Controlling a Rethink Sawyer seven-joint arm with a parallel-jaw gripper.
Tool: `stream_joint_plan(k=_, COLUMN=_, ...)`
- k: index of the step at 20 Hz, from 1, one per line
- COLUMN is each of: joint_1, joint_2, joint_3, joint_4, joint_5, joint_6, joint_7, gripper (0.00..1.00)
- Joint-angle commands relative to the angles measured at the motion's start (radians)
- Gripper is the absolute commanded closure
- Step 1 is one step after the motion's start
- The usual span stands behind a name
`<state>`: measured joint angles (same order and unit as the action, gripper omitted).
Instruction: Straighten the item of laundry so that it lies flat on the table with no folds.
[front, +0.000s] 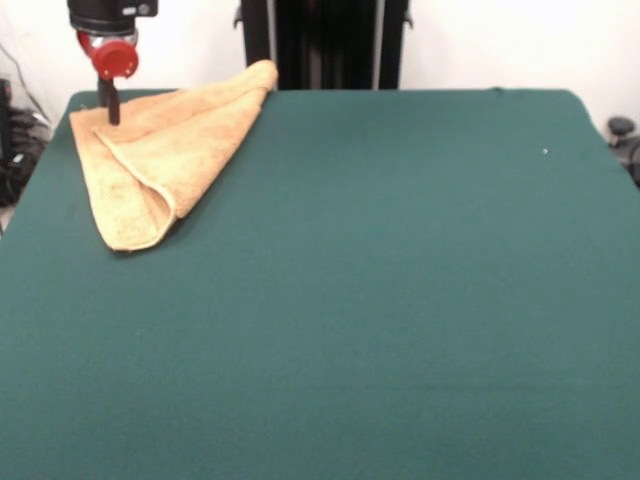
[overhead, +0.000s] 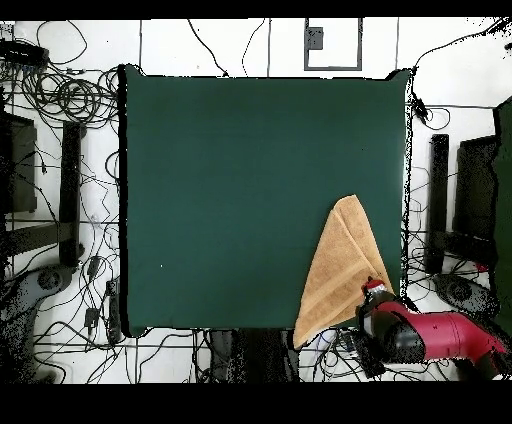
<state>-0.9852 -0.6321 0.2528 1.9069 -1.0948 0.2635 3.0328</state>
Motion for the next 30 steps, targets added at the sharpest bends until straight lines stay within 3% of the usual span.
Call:
stream_joint_plan(k=1, joint_1=0.031, joint_2=0.002, joint_3=0.12, joint_4=0.049, joint_5=0.054, joint_6=-0.053, joint_7=-0.104, gripper=0.0)
stream_joint_plan(k=4, joint_1=0.058, joint_2=0.025, joint_3=0.089, joint_4=0.013, joint_5=0.038, joint_6=-0.09, joint_7=-0.056, gripper=0.0)
stream_joint_plan(k=17, joint_1=0.099, joint_2=0.102, joint_3=0.041, joint_4=-0.05, joint_5=0.004, joint_6=-0.12, joint_7=-0.044, gripper=0.0)
stream_joint_plan(k=20, joint_1=0.099, joint_2=0.132, joint_3=0.036, joint_4=-0.061, joint_5=-0.016, joint_6=-0.061, joint_7=-0.1, gripper=0.0)
stream_joint_plan(k=24, joint_1=0.07, joint_2=0.161, joint_3=0.042, joint_4=-0.059, joint_5=-0.028, joint_6=0.09, joint_7=-0.274, gripper=0.0)
stream_joint_plan(k=30, joint_1=0.081, joint_2=0.187, joint_3=0.017, joint_4=-0.078, joint_5=-0.044, joint_6=0.168, joint_7=-0.343, gripper=0.0)
